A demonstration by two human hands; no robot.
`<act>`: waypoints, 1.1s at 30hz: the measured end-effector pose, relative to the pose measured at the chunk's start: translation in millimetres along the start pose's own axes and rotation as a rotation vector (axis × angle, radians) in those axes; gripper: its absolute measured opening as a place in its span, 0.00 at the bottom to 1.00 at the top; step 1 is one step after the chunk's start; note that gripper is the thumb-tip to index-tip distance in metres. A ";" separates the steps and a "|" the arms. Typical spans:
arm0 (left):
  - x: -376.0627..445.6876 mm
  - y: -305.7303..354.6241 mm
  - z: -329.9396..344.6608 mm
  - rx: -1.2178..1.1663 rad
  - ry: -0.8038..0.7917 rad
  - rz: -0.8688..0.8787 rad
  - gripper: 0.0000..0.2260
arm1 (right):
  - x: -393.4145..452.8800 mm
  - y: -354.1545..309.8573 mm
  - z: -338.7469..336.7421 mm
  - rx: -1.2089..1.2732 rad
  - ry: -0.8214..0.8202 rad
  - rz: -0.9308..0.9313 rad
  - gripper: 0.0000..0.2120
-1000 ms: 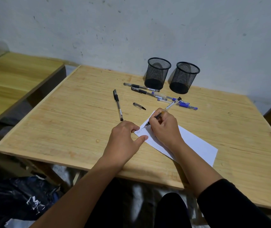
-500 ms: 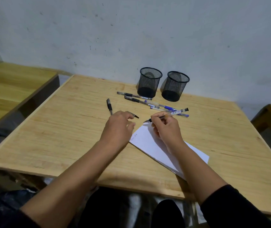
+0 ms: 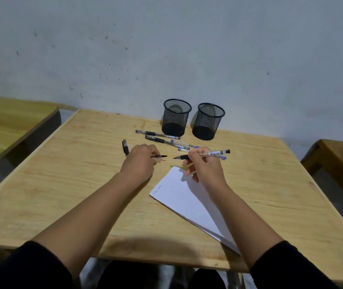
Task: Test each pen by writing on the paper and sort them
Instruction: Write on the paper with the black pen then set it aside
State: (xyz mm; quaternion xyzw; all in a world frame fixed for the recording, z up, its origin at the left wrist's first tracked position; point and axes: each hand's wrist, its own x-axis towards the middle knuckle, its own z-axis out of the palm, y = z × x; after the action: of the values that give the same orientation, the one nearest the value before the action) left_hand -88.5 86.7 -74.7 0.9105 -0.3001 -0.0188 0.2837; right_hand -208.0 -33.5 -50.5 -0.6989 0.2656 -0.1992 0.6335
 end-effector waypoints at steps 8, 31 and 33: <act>-22.6 16.6 -14.6 -0.252 0.067 0.027 0.07 | 2.3 -5.5 6.4 0.074 -0.048 -0.030 0.07; -26.2 -0.7 -66.1 -0.373 0.219 0.064 0.10 | -34.7 -17.3 18.1 0.052 0.012 -0.235 0.04; -24.4 -3.3 -73.9 -0.436 0.217 0.057 0.10 | -43.5 -12.2 27.9 -0.149 0.025 -0.267 0.02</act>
State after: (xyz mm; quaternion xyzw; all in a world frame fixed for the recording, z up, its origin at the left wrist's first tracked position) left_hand -91.6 139.8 -17.8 0.8156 -0.2822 0.0226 0.5047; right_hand -223.3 16.1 -39.2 -0.7704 0.1924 -0.2701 0.5445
